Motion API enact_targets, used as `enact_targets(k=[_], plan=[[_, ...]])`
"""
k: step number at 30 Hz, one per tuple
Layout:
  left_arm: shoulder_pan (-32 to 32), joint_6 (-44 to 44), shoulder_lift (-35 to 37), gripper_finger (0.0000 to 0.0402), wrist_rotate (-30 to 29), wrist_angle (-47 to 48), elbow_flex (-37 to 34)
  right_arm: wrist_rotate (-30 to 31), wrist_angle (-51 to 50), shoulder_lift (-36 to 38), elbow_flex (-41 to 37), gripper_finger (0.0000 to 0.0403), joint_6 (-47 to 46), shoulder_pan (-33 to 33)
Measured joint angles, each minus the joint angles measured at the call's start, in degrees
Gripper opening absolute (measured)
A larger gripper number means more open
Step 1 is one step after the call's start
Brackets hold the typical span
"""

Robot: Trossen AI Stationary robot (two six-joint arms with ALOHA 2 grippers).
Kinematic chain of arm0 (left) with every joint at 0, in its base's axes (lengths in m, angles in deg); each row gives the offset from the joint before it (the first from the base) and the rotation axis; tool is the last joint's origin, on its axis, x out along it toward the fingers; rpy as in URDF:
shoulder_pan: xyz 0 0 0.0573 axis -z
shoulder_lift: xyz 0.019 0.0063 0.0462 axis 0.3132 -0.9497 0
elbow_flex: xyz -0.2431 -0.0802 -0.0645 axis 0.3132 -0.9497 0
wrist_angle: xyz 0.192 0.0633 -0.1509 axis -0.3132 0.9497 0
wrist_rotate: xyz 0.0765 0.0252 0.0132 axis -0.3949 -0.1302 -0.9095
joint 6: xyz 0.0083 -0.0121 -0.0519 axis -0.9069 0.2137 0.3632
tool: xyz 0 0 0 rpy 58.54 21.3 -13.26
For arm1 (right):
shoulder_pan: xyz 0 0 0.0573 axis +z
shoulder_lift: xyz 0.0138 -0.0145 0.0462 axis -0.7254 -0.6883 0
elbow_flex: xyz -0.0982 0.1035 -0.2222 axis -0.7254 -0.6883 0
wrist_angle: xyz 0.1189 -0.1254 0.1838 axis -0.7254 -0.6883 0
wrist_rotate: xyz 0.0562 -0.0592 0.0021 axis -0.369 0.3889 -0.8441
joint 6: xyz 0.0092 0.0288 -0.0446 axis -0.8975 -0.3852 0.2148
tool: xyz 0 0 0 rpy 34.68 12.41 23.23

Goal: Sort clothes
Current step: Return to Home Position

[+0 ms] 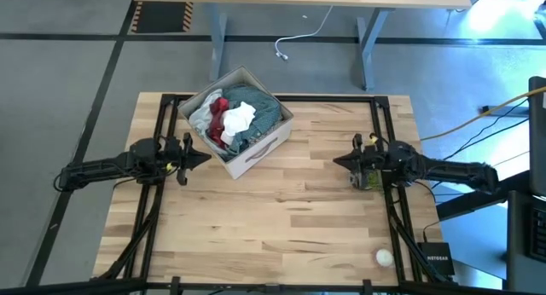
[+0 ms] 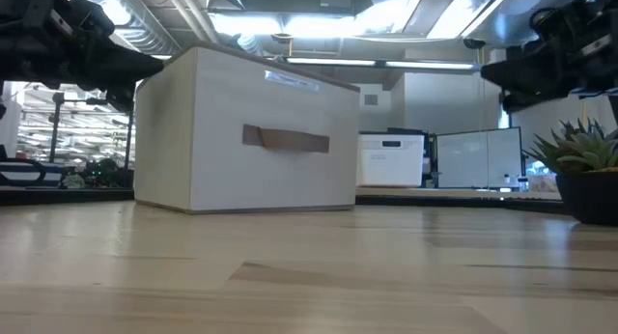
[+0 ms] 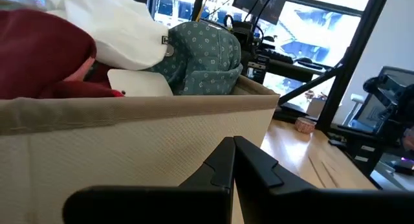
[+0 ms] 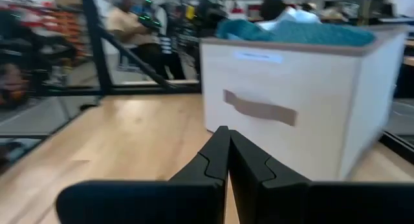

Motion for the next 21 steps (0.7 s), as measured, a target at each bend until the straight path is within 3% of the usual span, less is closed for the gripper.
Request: enact_targets(k=[2,4,13,21], plan=[[0.0,-0.2,0.0,0.0001,0.0,0.0,0.0,-4.9,-0.8,1.8,0.0,0.0016,0.0,-2.6],[0.0,-0.6,0.0,0.0001,0.0,0.0,0.0,-5.8,-2.5,3.4,0.0,0.0016,-0.1,-4.7],[0.0,-4.8,0.1,0.0001,2.1,-1.1,-0.4,4.4,-5.2,7.3,0.0,0.0016,-4.5,-6.7],[0.0,-8.9,0.1,0.0001,2.5,-1.1,-0.4,5.9,-5.7,7.3,0.0,0.0016,-6.0,-6.7]])
